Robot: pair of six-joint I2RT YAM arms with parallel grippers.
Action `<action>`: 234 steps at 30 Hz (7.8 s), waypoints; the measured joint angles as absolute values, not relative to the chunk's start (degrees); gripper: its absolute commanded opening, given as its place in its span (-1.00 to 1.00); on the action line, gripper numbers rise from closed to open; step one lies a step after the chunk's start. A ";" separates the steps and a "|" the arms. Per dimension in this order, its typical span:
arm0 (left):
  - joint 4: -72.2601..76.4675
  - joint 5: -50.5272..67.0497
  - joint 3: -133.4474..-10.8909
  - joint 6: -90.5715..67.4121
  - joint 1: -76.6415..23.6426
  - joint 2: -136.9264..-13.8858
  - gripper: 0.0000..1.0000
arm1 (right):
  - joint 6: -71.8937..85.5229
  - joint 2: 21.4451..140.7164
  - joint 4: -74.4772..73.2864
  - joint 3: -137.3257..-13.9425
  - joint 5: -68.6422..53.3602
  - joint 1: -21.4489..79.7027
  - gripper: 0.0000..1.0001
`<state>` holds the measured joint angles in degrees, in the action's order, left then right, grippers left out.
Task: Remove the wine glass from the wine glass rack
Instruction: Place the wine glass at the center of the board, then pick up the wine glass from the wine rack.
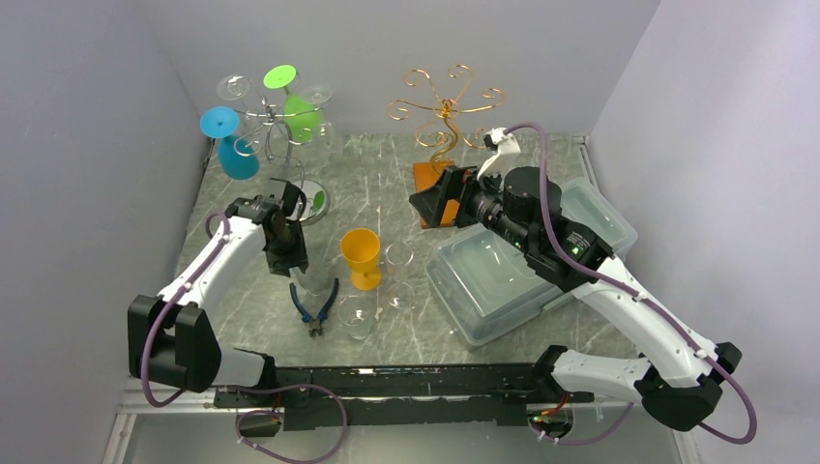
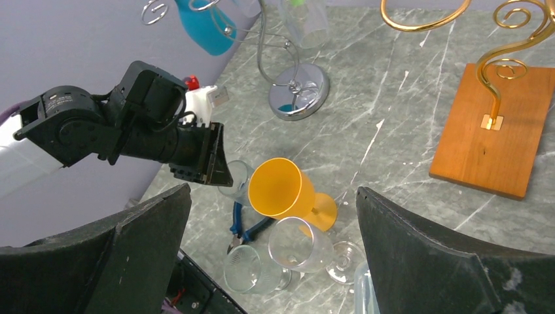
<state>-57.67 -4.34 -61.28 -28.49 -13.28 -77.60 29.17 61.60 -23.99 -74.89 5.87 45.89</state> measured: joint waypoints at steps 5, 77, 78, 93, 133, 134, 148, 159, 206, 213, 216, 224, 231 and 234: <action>-58.28 -5.15 -62.81 -28.03 -13.28 -76.49 0.18 | 29.17 61.60 -23.99 -74.89 5.87 45.89 0.99; -56.38 -14.81 -121.71 -21.69 4.34 -99.66 0.89 | 29.15 64.93 -27.03 -78.06 5.61 45.89 0.99; -56.36 -14.81 -121.75 -21.69 4.34 -99.81 0.85 | 29.15 64.93 -27.00 -78.06 5.61 45.89 0.99; -56.18 -14.22 -121.86 -22.13 4.71 -99.98 0.11 | 29.21 64.82 -26.94 -78.06 5.61 45.89 0.99; -54.96 -19.27 -124.66 -26.79 4.69 -99.37 -0.12 | 29.63 64.77 -26.92 -77.71 5.63 45.89 0.99; -54.70 -19.31 -124.66 -26.79 4.71 -99.37 -0.12 | 29.63 64.77 -26.92 -77.71 5.63 45.89 0.99; -53.76 -16.86 -124.75 -26.59 5.10 -100.12 -0.15 | 29.63 64.77 -26.94 -77.71 5.65 45.89 0.99; -53.56 -17.80 -124.73 -26.46 5.17 -100.88 -0.15 | 29.63 64.77 -26.94 -77.71 5.65 45.89 0.99; -46.57 -11.44 -113.25 -26.55 4.78 -94.32 -0.18 | 30.46 64.64 -26.89 -77.10 5.41 45.89 0.99; -47.20 -11.46 -114.10 -26.33 4.73 -94.50 -0.17 | 30.65 64.36 -26.89 -77.08 5.43 45.89 0.99; -47.99 -11.68 -115.39 -26.17 4.64 -94.76 -0.17 | 30.65 64.23 -26.89 -77.08 5.43 45.89 0.99; -48.45 -11.79 -119.68 -25.98 4.25 -95.15 -0.18 | 30.65 64.05 -26.87 -77.08 5.43 45.89 0.99; -50.50 -11.55 -120.03 -25.87 4.21 -95.35 -0.20 | 30.65 64.05 -26.89 -77.08 5.41 45.89 0.99; -51.44 -11.33 -120.01 -25.93 4.21 -95.33 -0.20 | 30.65 64.05 -26.87 -77.06 5.41 45.89 0.99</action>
